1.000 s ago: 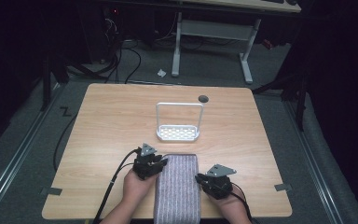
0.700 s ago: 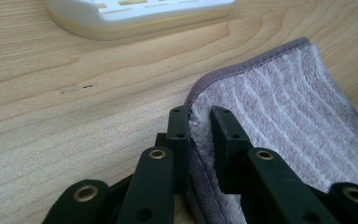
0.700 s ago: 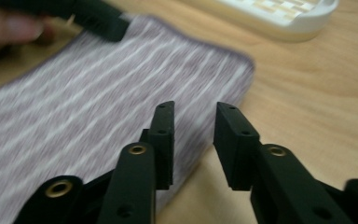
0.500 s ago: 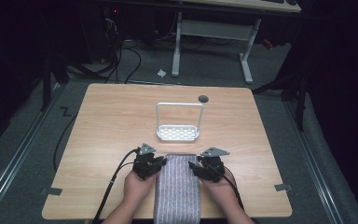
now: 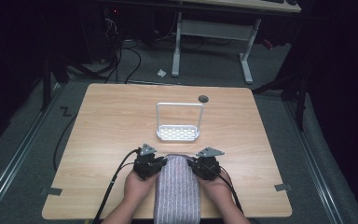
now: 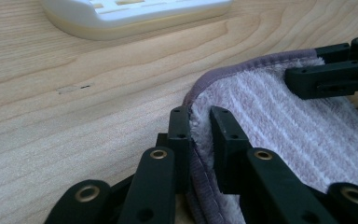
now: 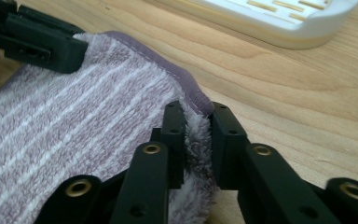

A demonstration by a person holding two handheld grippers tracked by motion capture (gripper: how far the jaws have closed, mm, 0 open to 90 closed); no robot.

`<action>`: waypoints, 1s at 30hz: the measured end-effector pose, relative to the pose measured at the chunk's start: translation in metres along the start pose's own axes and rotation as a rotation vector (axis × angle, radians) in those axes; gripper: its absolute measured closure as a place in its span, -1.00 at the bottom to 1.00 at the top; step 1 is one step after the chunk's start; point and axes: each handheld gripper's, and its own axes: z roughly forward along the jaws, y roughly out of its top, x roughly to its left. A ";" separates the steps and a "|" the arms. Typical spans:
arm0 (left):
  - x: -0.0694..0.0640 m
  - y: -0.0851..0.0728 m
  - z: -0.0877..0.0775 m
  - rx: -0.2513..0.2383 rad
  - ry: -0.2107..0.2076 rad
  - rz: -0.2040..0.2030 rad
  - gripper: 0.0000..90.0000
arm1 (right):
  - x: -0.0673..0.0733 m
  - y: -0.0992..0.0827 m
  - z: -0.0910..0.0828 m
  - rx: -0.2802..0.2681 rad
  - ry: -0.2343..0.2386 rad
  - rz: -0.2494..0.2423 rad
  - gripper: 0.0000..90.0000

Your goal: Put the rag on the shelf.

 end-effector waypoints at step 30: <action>-0.004 0.001 -0.019 -0.160 -0.012 0.007 0.81 | 0.018 0.002 -0.023 -0.186 -0.018 -0.053 0.85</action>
